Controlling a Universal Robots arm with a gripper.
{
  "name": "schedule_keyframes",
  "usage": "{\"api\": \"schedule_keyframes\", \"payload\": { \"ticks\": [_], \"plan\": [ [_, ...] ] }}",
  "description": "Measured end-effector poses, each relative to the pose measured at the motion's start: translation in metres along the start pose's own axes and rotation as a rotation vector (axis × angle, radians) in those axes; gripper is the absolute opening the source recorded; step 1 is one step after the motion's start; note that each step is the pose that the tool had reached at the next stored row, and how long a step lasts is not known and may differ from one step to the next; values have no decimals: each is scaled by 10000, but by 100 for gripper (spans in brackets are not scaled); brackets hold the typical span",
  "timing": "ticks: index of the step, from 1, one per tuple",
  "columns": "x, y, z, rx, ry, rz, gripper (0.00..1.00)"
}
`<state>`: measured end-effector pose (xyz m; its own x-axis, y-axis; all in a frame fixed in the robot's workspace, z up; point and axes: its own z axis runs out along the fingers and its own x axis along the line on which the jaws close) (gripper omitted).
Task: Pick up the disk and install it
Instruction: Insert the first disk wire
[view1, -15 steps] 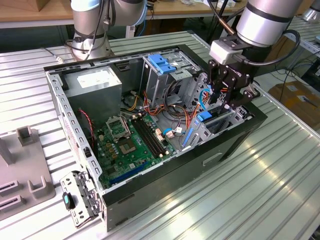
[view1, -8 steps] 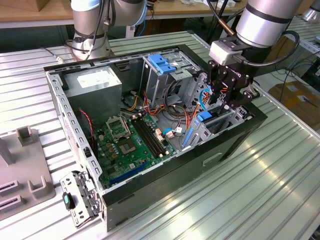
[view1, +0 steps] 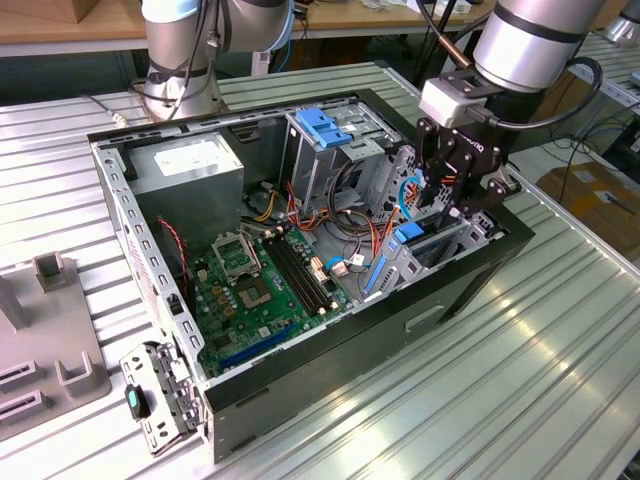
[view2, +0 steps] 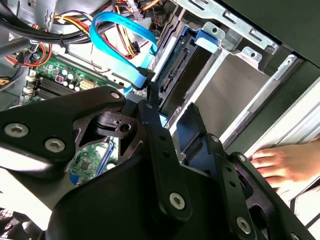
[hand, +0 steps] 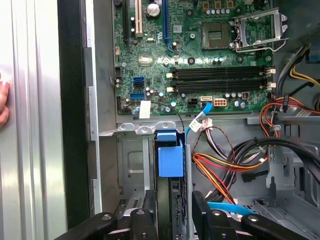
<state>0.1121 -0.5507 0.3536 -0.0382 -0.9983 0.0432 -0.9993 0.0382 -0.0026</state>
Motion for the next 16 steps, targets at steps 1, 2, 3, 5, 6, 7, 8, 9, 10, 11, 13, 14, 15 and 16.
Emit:
{"api": "schedule_keyframes", "payload": {
  "ticks": [1,2,3,5,6,7,8,9,10,11,13,14,15,16],
  "plan": [
    [0,0,-8,0,0,1,42],
    [1,0,-14,0,-1,0,42],
    [1,0,-21,0,0,0,42],
    [2,0,-34,0,-2,0,42],
    [2,0,-36,0,-2,0,42],
    [1,0,-36,0,-3,0,42],
    [2,0,-38,0,0,0,42],
    [2,0,-38,0,-1,0,42],
    [2,0,-50,0,0,0,42],
    [3,0,-60,0,-1,0,42],
    [3,0,-62,0,0,0,42],
    [3,0,-64,0,0,0,42],
    [3,0,-66,0,0,-1,42],
    [3,0,-68,0,1,0,42]
  ]
}}
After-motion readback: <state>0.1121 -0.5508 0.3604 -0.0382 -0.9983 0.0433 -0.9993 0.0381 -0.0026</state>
